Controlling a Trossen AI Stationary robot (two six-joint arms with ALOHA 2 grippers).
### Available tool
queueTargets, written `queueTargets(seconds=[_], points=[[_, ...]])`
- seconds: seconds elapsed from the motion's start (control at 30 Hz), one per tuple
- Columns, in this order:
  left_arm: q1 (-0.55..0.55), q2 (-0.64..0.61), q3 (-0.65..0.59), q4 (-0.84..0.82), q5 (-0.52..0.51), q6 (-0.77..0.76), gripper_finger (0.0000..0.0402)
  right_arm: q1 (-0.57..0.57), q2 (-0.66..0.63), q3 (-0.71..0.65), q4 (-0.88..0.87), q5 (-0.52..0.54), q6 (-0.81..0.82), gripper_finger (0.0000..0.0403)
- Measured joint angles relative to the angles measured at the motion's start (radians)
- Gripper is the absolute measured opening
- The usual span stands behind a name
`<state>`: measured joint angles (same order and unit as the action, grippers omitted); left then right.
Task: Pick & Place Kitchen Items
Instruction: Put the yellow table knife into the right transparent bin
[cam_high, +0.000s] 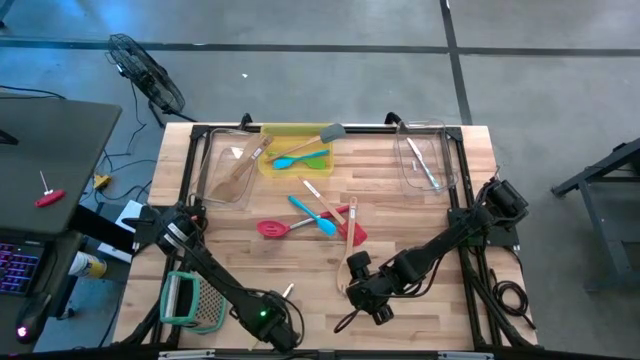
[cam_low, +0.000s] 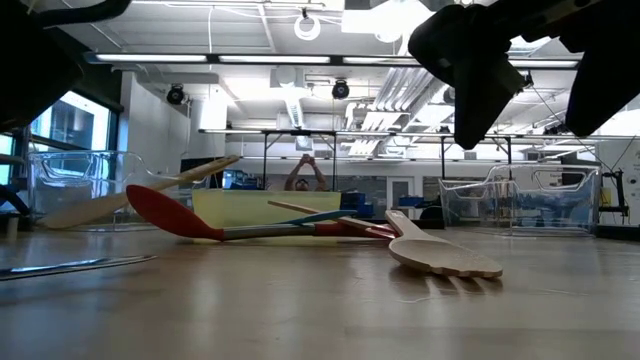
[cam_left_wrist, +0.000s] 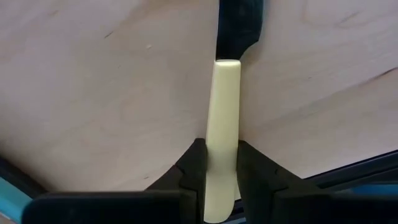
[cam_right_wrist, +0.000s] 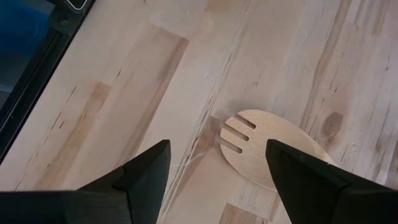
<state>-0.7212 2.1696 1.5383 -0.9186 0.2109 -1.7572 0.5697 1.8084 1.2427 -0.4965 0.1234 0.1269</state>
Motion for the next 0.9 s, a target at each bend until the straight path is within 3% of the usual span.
queueTargets(seconds=[0.27, 0.53, 0.73, 0.9], points=[[-0.001, 0.008, 0.083, -0.094, -0.021, -0.004, 0.0056, 0.000, 0.000, 0.000, 0.007, 0.003, -0.019, 0.0257], [0.003, 0.013, 0.269, -0.417, -0.217, 0.000, 0.0056, 0.031, 0.000, 0.000, 0.094, 0.031, -0.020, 0.0257], [0.002, 0.013, 0.428, -0.639, -0.397, 0.044, 0.0056, 0.080, -0.039, 0.000, 0.091, 0.247, 0.025, 0.0257], [0.010, -0.053, 0.477, -0.655, -0.692, 0.160, 0.0056, 0.096, -0.155, 0.000, 0.097, 0.459, 0.007, 0.0257]])
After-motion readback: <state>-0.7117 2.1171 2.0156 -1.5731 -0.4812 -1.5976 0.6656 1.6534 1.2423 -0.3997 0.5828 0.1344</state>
